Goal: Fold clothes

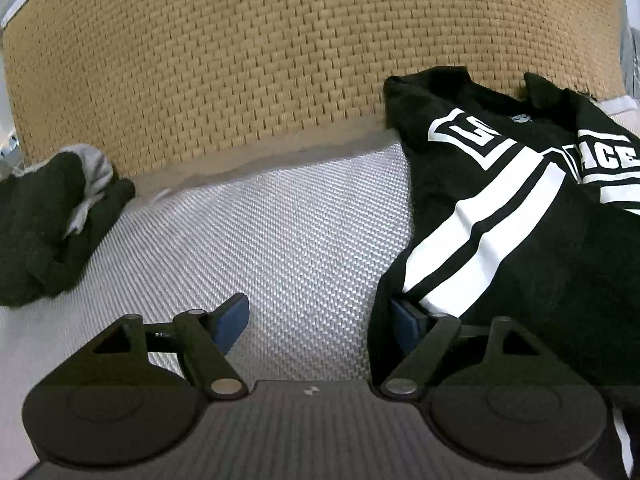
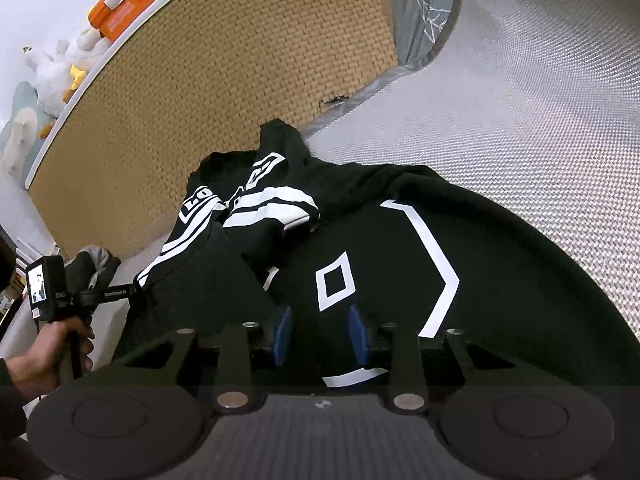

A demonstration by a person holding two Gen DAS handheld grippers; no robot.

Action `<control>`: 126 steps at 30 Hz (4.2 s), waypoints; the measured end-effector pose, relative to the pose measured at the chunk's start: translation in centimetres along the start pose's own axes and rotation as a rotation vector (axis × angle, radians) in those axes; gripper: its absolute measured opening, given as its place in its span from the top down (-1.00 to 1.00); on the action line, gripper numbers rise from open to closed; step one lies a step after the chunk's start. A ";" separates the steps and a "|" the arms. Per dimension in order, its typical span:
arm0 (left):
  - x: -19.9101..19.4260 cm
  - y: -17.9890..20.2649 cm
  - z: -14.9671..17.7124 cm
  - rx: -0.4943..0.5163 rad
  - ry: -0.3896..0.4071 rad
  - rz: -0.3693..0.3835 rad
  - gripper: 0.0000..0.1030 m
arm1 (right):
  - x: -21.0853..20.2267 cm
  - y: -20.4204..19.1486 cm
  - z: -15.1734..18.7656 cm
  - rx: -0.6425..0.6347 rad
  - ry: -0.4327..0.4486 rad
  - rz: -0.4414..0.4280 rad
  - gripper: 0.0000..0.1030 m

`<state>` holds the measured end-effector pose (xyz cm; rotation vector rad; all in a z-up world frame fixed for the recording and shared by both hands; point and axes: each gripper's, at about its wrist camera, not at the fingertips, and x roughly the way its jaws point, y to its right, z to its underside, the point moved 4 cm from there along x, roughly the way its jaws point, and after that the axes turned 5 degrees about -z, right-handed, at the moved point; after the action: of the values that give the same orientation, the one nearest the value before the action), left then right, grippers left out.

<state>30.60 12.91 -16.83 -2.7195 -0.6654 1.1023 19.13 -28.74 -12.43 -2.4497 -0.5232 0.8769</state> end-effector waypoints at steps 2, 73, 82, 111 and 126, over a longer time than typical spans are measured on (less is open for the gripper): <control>-0.4 0.1 0.1 0.024 0.011 0.000 -0.53 | 0.1 -0.2 0.1 -0.020 -0.003 0.003 0.30; -15.0 17.4 7.0 0.212 -0.087 0.561 -0.46 | -4.3 4.5 -3.6 -0.236 -0.424 0.202 0.81; -16.2 16.3 5.6 0.128 -0.064 0.586 -0.46 | -5.4 -0.1 -3.3 -0.292 -0.361 0.052 0.88; -16.1 20.6 3.8 -0.154 -0.255 0.828 -0.08 | -2.1 -11.3 2.5 -0.507 -0.344 -0.047 0.96; -16.6 20.1 4.9 -0.149 -0.230 0.888 0.79 | -1.3 -12.4 4.1 -0.586 -0.364 -0.002 0.94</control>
<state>23.73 -12.64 -15.55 -3.0957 0.5560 1.5728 13.09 -18.07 -7.69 -2.8003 -1.0357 1.3316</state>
